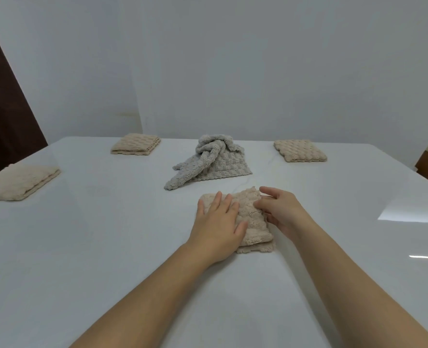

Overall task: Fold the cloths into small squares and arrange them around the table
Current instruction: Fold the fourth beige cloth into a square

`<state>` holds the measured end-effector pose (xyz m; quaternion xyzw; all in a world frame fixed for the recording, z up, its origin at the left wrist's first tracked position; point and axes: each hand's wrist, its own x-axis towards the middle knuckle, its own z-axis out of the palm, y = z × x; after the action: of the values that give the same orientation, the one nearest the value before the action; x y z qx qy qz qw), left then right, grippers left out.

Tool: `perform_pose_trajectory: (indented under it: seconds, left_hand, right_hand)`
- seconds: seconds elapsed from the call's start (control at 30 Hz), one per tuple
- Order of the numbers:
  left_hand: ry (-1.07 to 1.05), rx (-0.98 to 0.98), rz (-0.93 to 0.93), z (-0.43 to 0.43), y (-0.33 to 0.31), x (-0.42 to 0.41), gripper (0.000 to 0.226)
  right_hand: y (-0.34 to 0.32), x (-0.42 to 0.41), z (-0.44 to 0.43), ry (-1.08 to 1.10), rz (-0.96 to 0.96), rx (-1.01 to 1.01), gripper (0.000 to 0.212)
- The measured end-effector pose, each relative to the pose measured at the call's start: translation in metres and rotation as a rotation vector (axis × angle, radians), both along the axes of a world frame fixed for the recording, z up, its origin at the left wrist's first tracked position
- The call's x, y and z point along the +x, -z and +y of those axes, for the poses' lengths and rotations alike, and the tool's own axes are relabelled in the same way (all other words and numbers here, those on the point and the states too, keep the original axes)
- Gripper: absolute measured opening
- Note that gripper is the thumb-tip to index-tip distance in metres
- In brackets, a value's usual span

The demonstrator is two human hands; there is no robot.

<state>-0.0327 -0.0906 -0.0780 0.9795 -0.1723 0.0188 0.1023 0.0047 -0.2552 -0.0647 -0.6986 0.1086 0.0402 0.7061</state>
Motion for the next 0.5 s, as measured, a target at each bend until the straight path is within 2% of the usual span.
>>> perform_pose_trajectory:
  seconds: [0.13, 0.2, 0.33, 0.4, 0.5]
  left_hand:
    - [0.009, 0.017, -0.008, -0.004, 0.002, 0.002, 0.061]
    - [-0.001, 0.056, 0.004, -0.006, 0.006, 0.001, 0.062]
    - [-0.007, 0.058, 0.019, -0.009, 0.007, 0.000, 0.060]
    - [-0.039, -0.042, 0.004, -0.001, -0.001, 0.007, 0.055]
    - [-0.154, -0.276, -0.007, 0.023, -0.013, 0.028, 0.050]
  right_hand:
    - [0.002, 0.001, -0.004, 0.034, -0.009, -0.030, 0.054]
    - [0.006, 0.000, -0.005, 0.059, -0.015, -0.124, 0.052]
    - [0.003, -0.007, 0.000, 0.061, -0.218, -0.608, 0.053]
    - [-0.001, -0.010, 0.006, -0.042, -0.311, -0.766, 0.050]
    - [-0.002, -0.009, 0.020, -0.258, -0.264, -0.998, 0.050]
